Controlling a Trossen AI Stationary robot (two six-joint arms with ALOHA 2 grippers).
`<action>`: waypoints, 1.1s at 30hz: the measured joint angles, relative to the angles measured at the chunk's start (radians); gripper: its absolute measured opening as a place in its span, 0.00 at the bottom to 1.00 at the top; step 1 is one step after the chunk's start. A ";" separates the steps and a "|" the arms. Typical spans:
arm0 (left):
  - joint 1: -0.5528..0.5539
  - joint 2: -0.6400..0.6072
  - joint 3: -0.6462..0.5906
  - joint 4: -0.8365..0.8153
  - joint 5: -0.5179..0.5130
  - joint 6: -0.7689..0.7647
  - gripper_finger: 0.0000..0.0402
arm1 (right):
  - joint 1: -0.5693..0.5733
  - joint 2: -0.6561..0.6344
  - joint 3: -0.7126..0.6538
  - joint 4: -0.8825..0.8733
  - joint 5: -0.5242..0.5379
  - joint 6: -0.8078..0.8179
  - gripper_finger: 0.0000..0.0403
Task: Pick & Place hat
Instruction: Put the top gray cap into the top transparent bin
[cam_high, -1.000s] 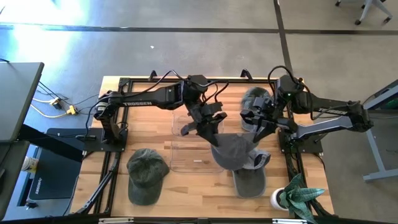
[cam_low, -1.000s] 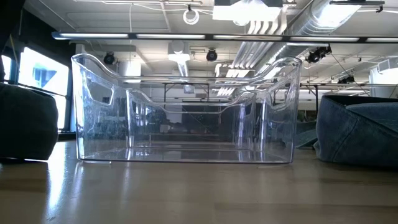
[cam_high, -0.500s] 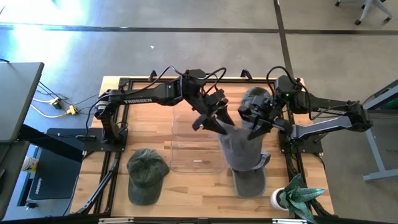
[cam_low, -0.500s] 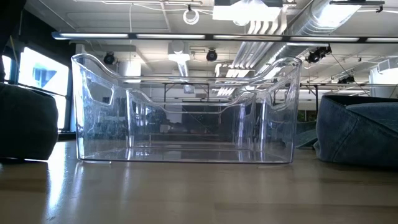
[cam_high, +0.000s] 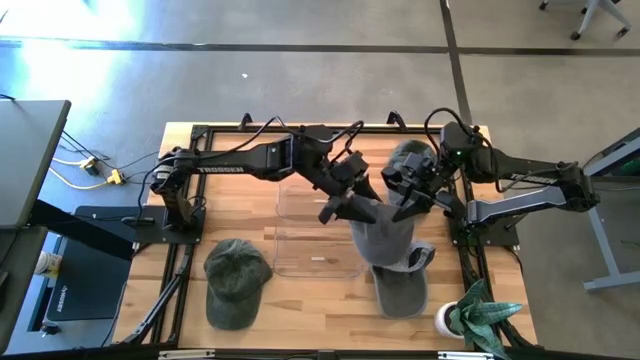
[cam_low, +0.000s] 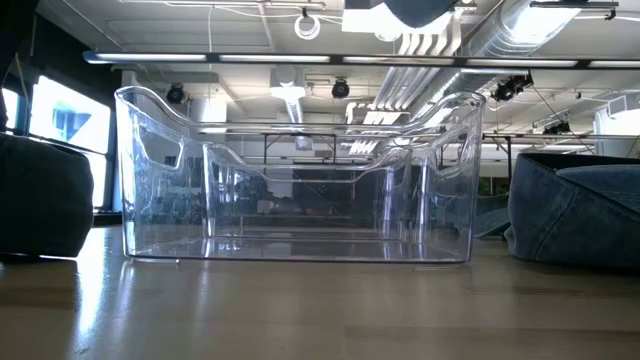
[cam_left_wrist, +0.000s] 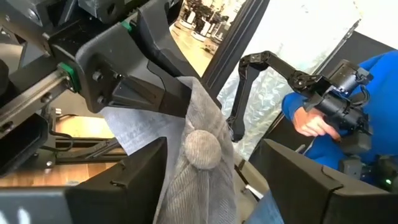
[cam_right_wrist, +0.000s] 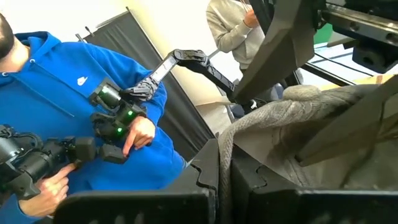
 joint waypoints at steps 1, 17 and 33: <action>0.000 0.000 0.000 -0.002 -0.001 0.000 0.58 | 0.000 0.000 0.000 0.000 0.000 0.000 0.01; 0.001 0.001 0.000 0.040 0.067 0.008 0.03 | -0.001 0.000 0.000 0.041 -0.003 0.026 0.09; 0.000 -0.073 -0.002 -0.409 -0.457 -0.181 0.01 | -0.198 -0.137 0.000 -0.181 0.103 -0.129 0.27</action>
